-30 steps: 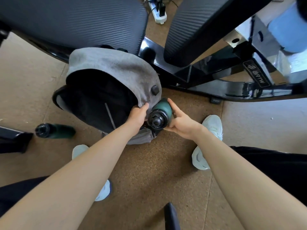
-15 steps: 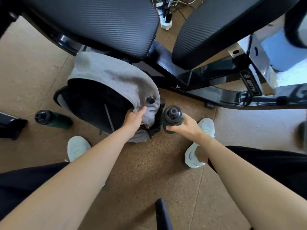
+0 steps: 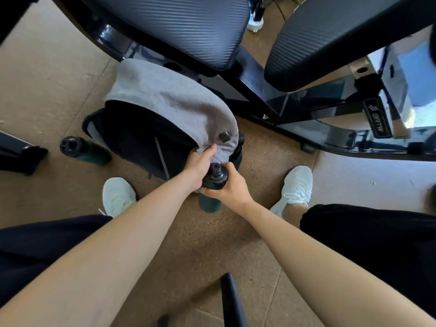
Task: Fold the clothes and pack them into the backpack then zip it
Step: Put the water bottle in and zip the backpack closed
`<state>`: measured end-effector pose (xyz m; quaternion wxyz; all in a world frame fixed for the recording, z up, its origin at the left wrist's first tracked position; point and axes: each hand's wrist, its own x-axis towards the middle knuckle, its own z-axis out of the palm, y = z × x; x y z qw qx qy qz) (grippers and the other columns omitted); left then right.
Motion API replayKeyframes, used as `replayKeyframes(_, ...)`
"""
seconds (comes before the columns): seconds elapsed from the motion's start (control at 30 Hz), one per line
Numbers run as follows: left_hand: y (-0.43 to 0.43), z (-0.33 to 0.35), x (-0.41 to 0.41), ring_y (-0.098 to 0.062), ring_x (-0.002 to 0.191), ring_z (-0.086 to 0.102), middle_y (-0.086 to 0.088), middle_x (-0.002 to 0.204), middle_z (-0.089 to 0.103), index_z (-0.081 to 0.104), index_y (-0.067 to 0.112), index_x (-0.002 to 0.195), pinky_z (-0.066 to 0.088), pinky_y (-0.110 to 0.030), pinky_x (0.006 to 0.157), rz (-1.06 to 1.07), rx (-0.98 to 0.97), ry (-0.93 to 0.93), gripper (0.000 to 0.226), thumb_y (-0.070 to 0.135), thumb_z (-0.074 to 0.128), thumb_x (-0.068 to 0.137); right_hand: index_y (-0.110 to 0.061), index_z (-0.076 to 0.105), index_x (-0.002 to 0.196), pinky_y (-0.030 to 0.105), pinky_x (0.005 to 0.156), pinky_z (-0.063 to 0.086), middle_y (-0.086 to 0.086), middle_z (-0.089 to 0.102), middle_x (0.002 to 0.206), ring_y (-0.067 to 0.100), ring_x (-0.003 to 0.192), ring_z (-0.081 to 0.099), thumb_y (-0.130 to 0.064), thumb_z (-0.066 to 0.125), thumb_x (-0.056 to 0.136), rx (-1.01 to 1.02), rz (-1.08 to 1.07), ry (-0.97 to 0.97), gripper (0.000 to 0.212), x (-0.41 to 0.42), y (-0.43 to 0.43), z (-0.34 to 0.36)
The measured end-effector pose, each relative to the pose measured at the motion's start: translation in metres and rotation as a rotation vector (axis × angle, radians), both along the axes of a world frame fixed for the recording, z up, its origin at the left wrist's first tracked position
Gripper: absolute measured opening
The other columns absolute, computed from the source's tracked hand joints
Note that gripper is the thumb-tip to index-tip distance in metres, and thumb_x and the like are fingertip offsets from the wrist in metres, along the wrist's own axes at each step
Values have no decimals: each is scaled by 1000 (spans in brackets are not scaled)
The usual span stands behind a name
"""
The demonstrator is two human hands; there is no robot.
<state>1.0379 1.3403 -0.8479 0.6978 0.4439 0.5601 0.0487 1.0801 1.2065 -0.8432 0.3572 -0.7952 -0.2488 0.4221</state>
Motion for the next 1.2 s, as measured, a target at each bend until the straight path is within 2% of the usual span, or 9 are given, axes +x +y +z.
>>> replayKeyframes(0.13, 7, -2, -3, -22, 114, 66, -3, 119, 71, 67, 16, 121, 54, -39, 97, -22, -58, -71, 26, 29, 66, 99, -30, 56, 115, 35, 94, 53, -13, 64, 112, 7, 105, 62, -40, 91, 67, 13, 41, -73, 60, 1, -8, -3)
replayKeyframes(0.3, 7, 2, -6, -14, 104, 64, 0, 115, 66, 60, 24, 115, 58, -32, 77, -50, -102, -149, 13, 24, 60, 102, -23, 57, 123, 46, 101, 48, 1, 49, 138, 27, 122, 49, -63, 77, 69, -93, 556, -580, 70, 34, -33, -1)
replayKeyframes(0.43, 10, 1, -9, -16, 106, 63, 4, 110, 67, 61, 23, 116, 58, -33, 81, -64, -76, -145, 14, 23, 61, 102, -28, 61, 128, 55, 119, 25, 7, 37, 156, 38, 148, 24, -81, 52, 69, -241, 1048, -845, 81, 58, -22, -1)
replayKeyframes(0.57, 12, 0, -11, -11, 100, 64, 7, 106, 66, 60, 21, 119, 58, -32, 82, -68, -33, -144, 16, 20, 59, 103, -28, 63, 133, 56, 125, 3, 10, 46, 148, 35, 148, 24, -78, 59, 64, -277, 1307, -985, 85, 68, 2, -2)
replayKeyframes(0.67, 11, -1, -10, -10, 97, 64, 6, 106, 66, 58, 21, 120, 59, -29, 75, -49, 0, -139, 17, 21, 59, 103, -29, 63, 133, 56, 125, -1, 11, 44, 145, 35, 143, 31, -73, 65, 62, -319, 1404, -1061, 83, 72, 4, -1)
replayKeyframes(0.83, 13, -7, -5, -18, 107, 64, -4, 124, 64, 57, 11, 135, 61, -26, 67, 8, 60, -88, 39, 24, 66, 100, -29, 59, 131, 46, 106, 25, 6, 45, 133, 28, 115, 55, -68, 69, 67, -317, 1324, -1012, 76, 73, -14, -1)
replayKeyframes(0.93, 14, -8, -3, -21, 110, 62, -6, 125, 63, 58, 8, 135, 62, -25, 63, 70, 129, -60, 42, 24, 68, 98, -27, 54, 139, 49, 98, 38, 11, 30, 155, 31, 129, 42, -65, 72, 69, -416, 1188, -919, 81, 67, -28, -1)
replayKeyframes(1.07, 12, -6, -2, -21, 94, 65, -10, 118, 66, 61, 15, 112, 65, -42, 74, 174, 196, -11, 19, 22, 70, 96, -24, 54, 136, 52, 100, 50, 9, 3, 169, 35, 146, 30, -60, 79, 68, -459, 774, -538, 81, 47, -28, -5)
replayKeyframes(1.2, 14, -5, -5, -18, 78, 68, -5, 97, 68, 62, 18, 100, 65, -46, 73, 183, 277, 35, 10, 20, 68, 93, -26, 61, 126, 43, 105, 47, 3, 21, 167, 31, 137, 49, -55, 88, 59, -398, 454, -228, 78, 41, -20, -7)
